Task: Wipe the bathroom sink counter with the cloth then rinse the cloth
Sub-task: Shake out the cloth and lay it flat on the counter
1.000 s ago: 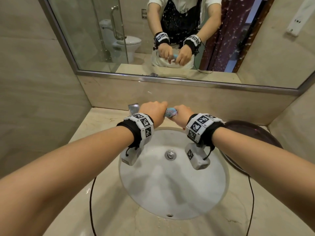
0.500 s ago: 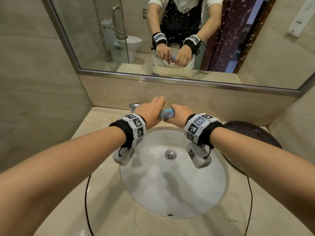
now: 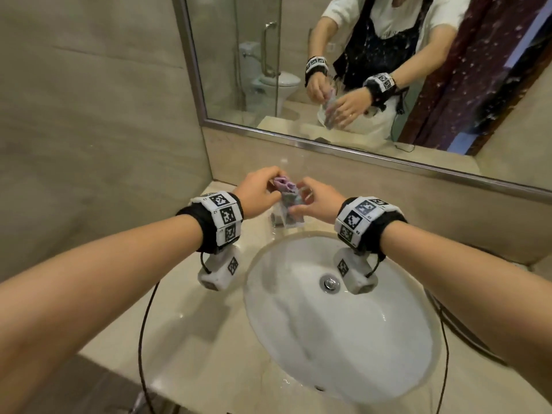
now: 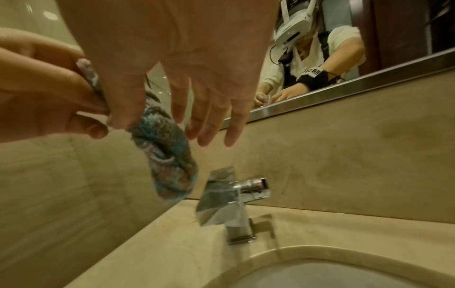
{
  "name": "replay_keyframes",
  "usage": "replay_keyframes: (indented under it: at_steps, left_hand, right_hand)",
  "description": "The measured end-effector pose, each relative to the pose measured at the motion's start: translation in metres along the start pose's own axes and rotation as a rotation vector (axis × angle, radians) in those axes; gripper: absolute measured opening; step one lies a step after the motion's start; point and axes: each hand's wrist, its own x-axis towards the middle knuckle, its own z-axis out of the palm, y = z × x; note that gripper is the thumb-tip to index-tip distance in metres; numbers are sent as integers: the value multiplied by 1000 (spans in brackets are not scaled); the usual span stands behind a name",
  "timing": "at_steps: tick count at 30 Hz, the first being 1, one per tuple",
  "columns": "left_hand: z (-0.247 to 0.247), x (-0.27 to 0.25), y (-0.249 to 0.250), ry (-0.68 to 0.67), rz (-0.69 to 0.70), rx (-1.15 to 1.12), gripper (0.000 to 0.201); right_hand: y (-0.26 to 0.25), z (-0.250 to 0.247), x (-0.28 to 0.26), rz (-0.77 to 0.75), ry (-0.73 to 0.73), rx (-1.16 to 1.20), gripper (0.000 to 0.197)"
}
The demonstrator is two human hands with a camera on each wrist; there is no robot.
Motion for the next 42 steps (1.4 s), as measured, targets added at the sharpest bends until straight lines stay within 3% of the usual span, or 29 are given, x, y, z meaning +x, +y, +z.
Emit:
replay_keyframes:
  at_steps: [11, 13, 15, 20, 23, 26, 28, 32, 38, 40, 42]
  left_hand:
    - [-45, -48, -60, 171, -202, -172, 11]
    - [-50, -57, -65, 188, -213, -193, 23]
    - [-56, -67, -69, 214, -233, -209, 31]
    - [-67, -88, -86, 239, -307, -116, 32]
    - [-71, -101, -101, 197, -356, -84, 24]
    - [-76, -112, -114, 147, -428, 21, 19]
    - [-79, -115, -118, 201, -466, 9, 9]
    - [-83, -112, -112, 352, -455, -204, 12]
    - [-76, -105, -85, 198, -297, -137, 28]
    - [-74, -103, -83, 220, -273, -58, 15]
    - [-75, -102, -83, 279, -286, -102, 19]
  right_hand:
    - [-61, 43, 31, -201, 56, 140, 28]
    - [-72, 51, 36, -203, 21, 166, 23]
    - [-82, 58, 40, -205, 11, 249, 32]
    - [-95, 66, 51, -181, 91, 289, 39]
    - [-97, 69, 56, -174, 124, 305, 40]
    - [-100, 73, 56, -203, 158, 314, 28]
    - [-102, 72, 55, -220, 146, 309, 23]
    - [-108, 72, 49, -262, 86, 292, 24]
    - [-118, 69, 44, -298, 79, 355, 35]
    - [-120, 70, 43, -292, 84, 370, 36]
    - [-120, 71, 41, -282, 99, 361, 35]
